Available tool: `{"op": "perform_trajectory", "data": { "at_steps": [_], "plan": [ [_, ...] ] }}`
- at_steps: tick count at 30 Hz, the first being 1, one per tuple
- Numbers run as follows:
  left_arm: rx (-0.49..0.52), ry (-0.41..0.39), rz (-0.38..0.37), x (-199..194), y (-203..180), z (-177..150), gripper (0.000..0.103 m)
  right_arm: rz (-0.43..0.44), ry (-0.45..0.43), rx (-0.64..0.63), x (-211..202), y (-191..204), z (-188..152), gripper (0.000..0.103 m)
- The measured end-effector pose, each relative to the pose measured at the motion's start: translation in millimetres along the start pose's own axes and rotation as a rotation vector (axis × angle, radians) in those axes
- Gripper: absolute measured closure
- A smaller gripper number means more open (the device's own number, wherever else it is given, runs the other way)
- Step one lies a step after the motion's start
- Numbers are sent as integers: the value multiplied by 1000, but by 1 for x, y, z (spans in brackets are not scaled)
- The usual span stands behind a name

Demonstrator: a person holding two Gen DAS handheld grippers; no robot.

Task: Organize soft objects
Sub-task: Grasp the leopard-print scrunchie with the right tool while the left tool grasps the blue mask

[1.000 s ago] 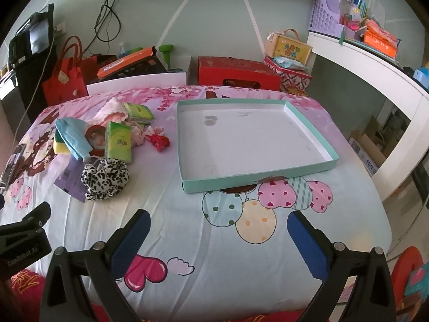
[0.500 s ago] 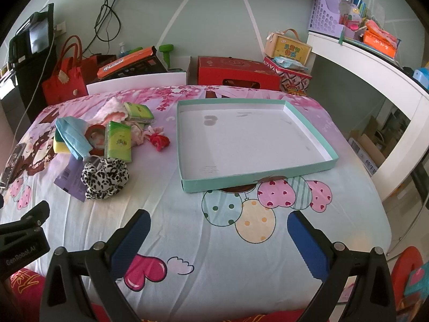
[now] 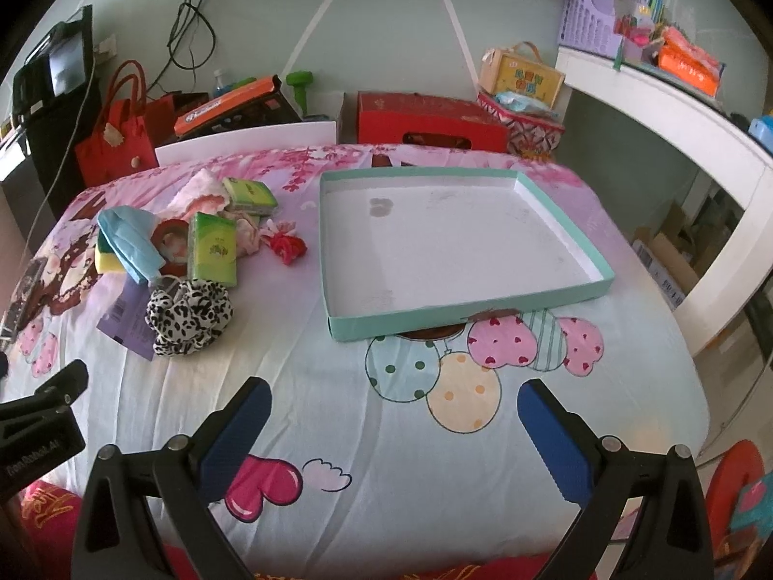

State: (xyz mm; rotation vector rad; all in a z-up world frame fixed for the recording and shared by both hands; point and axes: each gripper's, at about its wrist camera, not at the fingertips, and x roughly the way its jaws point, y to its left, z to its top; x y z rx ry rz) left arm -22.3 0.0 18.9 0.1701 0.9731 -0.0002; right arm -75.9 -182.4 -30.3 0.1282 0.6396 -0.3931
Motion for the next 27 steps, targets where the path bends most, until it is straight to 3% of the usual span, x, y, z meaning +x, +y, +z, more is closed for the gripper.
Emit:
{"op": "perform_trajectory", "data": {
  "at_steps": [5,11,17,23,27],
  "plan": [
    [-137,28,-104,8,25,24,0,85,10,37,6,-6,15,0],
    [-178,47,-168,9,36,67,0,98,50,-96,18,19,50,0],
    [-209,59,-239,14,44,102,0,238,141,-120,26,38,87,0],
    [-274,130,-283,41,45,110,0,297,195,-154,46,65,98,0],
    [-317,157,-240,56,46,109,0,336,242,-182,67,86,94,0]
  ]
}}
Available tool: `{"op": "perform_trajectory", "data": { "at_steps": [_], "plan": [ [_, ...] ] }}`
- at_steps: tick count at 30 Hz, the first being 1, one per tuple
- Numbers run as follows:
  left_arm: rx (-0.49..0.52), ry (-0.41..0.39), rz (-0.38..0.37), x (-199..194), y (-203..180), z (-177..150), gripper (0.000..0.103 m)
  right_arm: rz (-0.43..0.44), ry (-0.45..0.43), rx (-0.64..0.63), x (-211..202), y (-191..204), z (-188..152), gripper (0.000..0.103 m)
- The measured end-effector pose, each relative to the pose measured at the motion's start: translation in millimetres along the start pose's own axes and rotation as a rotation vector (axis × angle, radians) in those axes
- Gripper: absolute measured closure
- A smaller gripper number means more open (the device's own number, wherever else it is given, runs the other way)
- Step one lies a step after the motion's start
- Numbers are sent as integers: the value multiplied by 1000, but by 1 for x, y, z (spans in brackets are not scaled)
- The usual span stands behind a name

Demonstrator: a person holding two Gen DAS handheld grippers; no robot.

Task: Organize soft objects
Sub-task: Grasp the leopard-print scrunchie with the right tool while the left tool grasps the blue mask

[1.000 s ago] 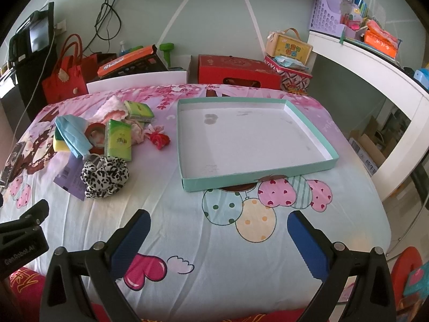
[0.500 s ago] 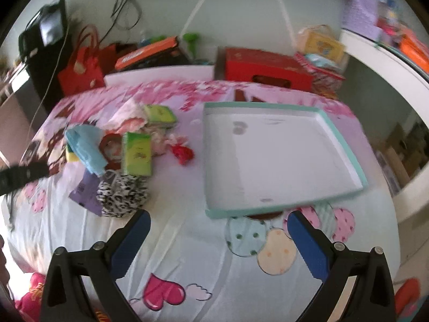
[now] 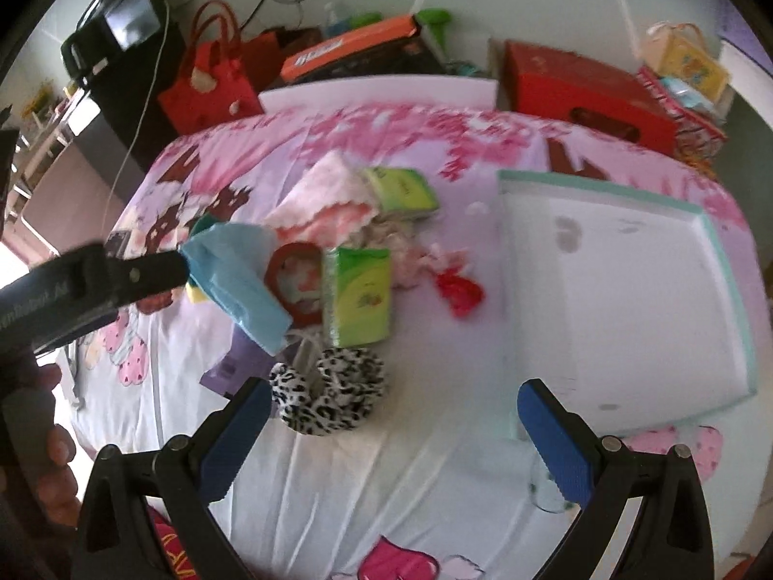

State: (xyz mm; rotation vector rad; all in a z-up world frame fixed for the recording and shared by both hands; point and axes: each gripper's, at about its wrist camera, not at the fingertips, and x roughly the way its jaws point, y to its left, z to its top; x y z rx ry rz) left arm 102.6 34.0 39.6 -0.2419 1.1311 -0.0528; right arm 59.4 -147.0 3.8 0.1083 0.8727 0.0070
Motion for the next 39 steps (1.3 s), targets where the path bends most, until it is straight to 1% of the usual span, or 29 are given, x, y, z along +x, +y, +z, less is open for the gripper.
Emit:
{"op": "perform_trajectory", "data": {
  "at_steps": [3,6,8,10,11,13,14,16,18,20,22,24,26,27,28,29,31,34,39],
  "plan": [
    [-27,-13,17,7,4,0,0,8,12,-3,14,3,0,0],
    [-36,-9,-23,14,6,-3,0,27,25,18,26,1,-6,0],
    [-48,0,-54,20,7,-5,1,24,34,22,31,0,-9,0],
    [-56,6,-74,25,6,-6,4,22,36,22,34,-1,-10,0],
    [-58,12,-88,28,5,-6,6,28,37,24,35,-1,-10,2],
    [-56,24,-126,34,2,-9,21,49,39,32,38,-2,-11,5],
    [-54,29,-140,37,1,-9,23,58,43,36,39,-2,-11,7],
    [-47,43,-159,42,-3,-12,33,74,54,40,44,-1,-13,11],
    [-30,55,-180,45,-8,-14,39,84,66,34,48,2,-14,15],
    [-4,57,-187,46,-14,-15,44,100,77,31,51,4,-16,16],
    [15,52,-184,46,-18,-16,53,108,82,29,54,5,-17,19],
    [22,56,-179,48,-18,-17,59,118,87,31,57,7,-19,23],
    [23,60,-173,50,-17,-17,65,135,96,40,61,6,-19,29],
    [23,60,-172,50,-17,-17,70,150,102,47,63,6,-20,31],
    [23,57,-172,49,-17,-17,73,161,105,51,63,5,-20,36],
    [23,56,-174,49,-16,-17,74,173,107,59,64,4,-20,39],
    [23,54,-183,49,-15,-17,79,183,107,63,65,5,-20,42],
    [29,51,-183,48,-15,-17,82,192,107,59,65,6,-22,47],
    [22,49,-182,47,-13,-17,84,205,110,65,68,6,-24,50]
  ]
}}
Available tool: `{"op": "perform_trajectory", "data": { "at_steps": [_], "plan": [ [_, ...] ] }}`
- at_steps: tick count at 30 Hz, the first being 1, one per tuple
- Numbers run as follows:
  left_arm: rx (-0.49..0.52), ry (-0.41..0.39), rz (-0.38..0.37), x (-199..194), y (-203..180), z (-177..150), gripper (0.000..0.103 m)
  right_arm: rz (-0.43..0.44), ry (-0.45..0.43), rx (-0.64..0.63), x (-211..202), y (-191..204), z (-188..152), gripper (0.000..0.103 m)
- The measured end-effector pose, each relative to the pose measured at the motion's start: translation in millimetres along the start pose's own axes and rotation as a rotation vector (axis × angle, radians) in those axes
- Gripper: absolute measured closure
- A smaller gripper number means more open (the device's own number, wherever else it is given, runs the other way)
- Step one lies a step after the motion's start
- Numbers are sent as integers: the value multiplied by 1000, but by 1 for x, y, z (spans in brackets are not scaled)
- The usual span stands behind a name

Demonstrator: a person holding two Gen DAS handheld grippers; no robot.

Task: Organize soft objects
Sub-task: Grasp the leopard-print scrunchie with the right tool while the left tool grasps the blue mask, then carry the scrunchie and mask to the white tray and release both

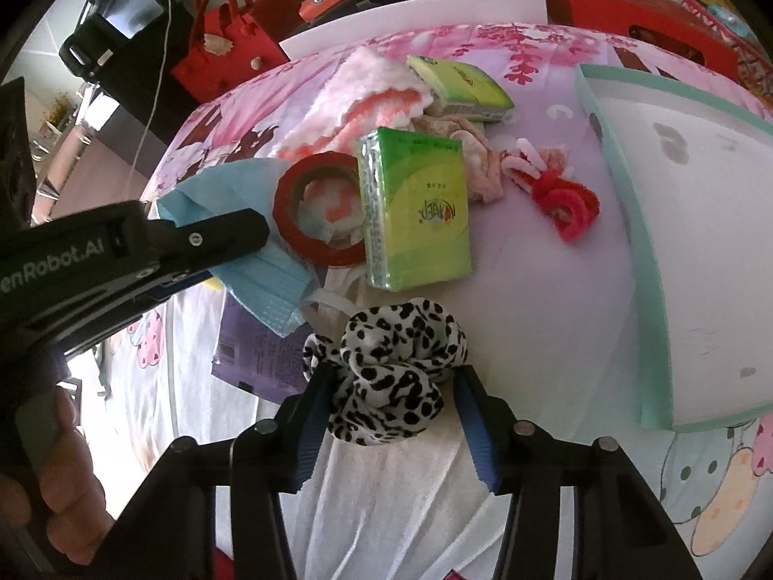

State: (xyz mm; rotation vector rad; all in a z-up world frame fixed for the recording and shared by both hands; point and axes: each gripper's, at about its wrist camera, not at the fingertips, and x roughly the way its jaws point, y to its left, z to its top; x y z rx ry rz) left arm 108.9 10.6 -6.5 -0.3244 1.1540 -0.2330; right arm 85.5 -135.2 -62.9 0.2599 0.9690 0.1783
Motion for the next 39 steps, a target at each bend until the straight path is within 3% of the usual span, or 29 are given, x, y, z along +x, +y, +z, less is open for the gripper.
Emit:
{"op": "perform_trajectory", "data": {
  "at_steps": [4,10,25,39],
  "plan": [
    [-6,-4,3,0,2,0,86,7,2,5,0,-3,0,51],
    [-12,-26,-5,-5,3,1,89,20,-28,-3,-10,-2,-1,61],
    [-27,-160,-55,-37,10,7,92,13,-110,-14,-33,-4,-7,65],
    [-10,-378,-122,-97,9,9,93,-22,-298,-29,-105,-4,4,65]
  ]
}}
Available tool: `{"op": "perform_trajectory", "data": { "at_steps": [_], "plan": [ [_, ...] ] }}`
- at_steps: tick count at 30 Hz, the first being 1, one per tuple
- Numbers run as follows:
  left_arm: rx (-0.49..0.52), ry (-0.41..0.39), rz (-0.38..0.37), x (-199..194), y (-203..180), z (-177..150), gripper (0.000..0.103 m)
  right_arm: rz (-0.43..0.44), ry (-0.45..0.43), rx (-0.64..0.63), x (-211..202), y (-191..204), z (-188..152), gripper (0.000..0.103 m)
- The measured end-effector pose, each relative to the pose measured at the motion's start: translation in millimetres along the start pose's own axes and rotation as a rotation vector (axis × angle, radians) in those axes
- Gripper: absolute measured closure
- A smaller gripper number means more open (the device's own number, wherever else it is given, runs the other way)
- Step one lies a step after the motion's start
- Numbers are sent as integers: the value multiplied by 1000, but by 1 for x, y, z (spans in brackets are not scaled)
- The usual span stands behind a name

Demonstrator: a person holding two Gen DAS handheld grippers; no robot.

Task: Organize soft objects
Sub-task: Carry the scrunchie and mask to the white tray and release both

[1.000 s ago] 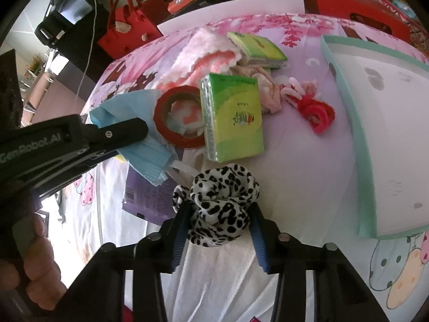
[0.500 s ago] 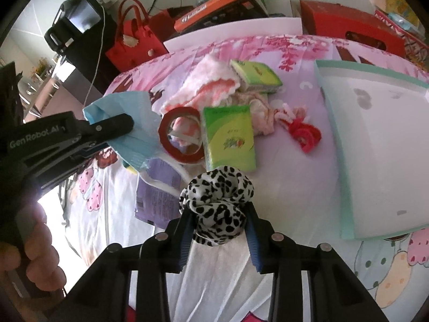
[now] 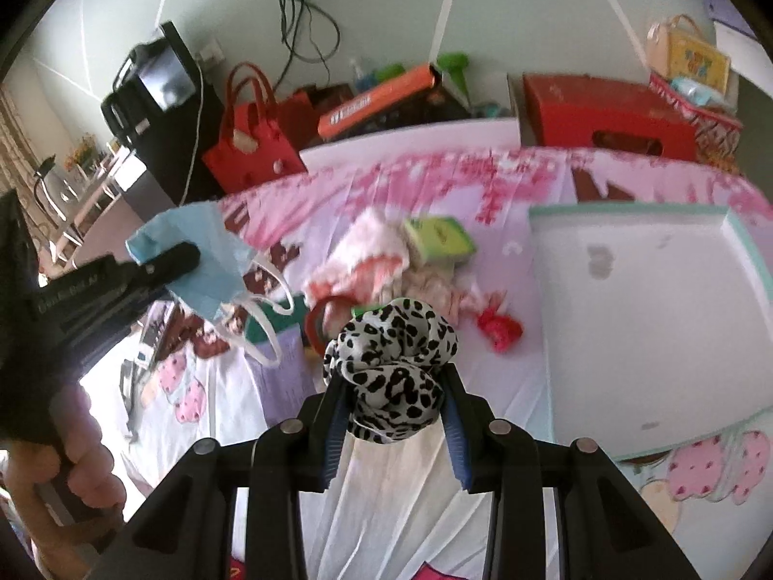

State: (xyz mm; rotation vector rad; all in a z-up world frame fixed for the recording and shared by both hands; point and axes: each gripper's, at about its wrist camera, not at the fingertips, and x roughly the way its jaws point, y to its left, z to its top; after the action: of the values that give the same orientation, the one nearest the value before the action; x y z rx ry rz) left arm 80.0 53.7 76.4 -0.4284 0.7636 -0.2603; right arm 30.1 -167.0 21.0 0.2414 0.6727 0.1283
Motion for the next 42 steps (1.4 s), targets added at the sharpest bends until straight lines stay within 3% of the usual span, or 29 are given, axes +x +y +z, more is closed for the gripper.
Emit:
{"op": "perform_trajectory", "data": {
  "at_steps": [4,9,16,28,32,38,39,40,41,42],
  "plan": [
    [36,-22,-20,-10,-14,8,93,-31,-44,4,-17,-3,16,65],
    [69,10,-65,-7,-39,16,92,-93,-97,13,-35,-13,40,65],
    [212,59,-118,20,-104,21,92,-223,-166,94,-52,-55,71,65],
    [456,207,-263,95,-211,-32,92,-414,-125,354,-46,-185,52,64],
    [492,259,-300,116,-225,-54,92,-474,-100,412,-45,-216,42,64],
    [523,339,-286,145,-225,-81,92,-500,-63,443,-38,-235,34,63],
    [521,355,-286,149,-224,-84,89,-506,-54,437,-36,-235,35,63],
    [516,372,-285,153,-223,-85,76,-514,-48,431,-34,-235,35,58],
    [510,391,-271,158,-222,-87,66,-517,-44,428,-33,-234,35,47],
    [504,399,-248,160,-219,-88,46,-517,-43,426,-32,-234,36,41]
  ]
}}
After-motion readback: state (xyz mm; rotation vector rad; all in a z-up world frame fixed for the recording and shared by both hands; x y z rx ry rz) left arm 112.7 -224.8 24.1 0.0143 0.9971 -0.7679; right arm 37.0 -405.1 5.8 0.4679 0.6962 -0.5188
